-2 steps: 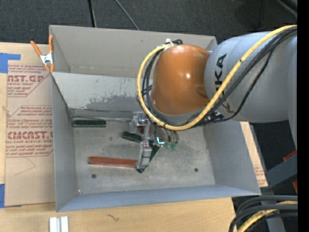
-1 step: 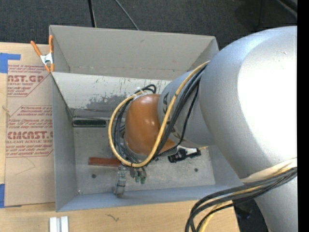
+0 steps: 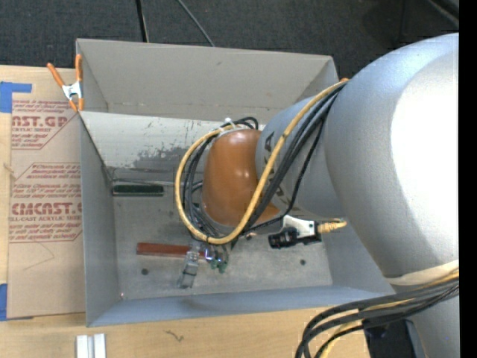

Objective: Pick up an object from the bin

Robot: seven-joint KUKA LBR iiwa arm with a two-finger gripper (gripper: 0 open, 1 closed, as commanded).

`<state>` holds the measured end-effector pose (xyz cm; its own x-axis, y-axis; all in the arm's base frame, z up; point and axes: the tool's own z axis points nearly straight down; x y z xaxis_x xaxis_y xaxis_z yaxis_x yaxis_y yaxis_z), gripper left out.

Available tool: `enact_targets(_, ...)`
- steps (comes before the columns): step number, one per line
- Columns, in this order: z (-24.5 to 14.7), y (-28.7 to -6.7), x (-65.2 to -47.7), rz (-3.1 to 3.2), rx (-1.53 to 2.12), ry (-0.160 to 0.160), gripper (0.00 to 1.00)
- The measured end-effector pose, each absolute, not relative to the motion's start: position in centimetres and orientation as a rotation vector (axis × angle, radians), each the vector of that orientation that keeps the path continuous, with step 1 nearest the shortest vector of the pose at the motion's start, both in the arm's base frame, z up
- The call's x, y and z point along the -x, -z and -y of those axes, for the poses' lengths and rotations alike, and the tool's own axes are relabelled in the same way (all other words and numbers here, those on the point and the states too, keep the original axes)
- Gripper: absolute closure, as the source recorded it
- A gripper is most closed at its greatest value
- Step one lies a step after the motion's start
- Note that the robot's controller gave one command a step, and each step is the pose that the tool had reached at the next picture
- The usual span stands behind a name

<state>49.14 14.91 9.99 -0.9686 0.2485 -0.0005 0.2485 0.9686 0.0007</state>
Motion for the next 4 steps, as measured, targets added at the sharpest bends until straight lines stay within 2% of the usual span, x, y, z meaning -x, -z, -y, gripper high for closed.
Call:
enact_targets(1,-14.7,-9.9,-48.6,-3.05,-0.762,0.001,0.0)
enact_targets(2,-15.4,-6.9,-48.5,-2.87,-1.285,0.003,0.0)
enact_targets(3,-15.3,-6.8,-48.4,-2.869,-1.284,0.003,0.0)
enact_targets(4,-15.4,-6.9,-48.5,-2.869,-1.284,0.001,1.0)
